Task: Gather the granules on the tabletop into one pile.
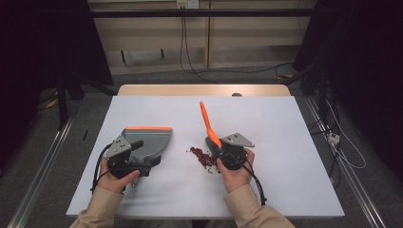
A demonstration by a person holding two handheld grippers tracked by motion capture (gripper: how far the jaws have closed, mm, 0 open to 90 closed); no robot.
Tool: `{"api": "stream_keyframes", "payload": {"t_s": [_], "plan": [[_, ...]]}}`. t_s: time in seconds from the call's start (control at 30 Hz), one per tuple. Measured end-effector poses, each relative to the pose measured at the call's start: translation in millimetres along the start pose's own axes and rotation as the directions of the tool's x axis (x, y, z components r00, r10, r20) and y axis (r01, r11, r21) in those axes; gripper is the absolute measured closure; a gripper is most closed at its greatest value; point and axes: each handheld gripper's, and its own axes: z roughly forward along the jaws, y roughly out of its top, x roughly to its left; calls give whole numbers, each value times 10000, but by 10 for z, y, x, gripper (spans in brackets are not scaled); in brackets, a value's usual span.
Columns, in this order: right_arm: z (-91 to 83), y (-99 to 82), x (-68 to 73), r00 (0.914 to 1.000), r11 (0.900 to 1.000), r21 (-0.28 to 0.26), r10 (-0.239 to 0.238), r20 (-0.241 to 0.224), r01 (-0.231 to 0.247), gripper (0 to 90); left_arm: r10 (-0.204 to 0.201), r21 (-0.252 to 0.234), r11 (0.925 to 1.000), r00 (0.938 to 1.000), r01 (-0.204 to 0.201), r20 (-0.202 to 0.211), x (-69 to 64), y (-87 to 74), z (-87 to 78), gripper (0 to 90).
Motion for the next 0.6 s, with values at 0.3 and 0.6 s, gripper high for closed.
{"api": "stream_keyframes", "payload": {"t_s": [0.3, 0.6], "plan": [[28, 40, -46, 9988, 9998, -155, 141, -474, -149, 712, -1, -1, 10000, 10000, 1, -27, 9, -1, -9, 72], [-52, 75, -145, 9999, 9998, -196, -45, -138, 42, 712, 50, 7, 10000, 10000, -50, -34, 6, 0, -9, 72]]}}
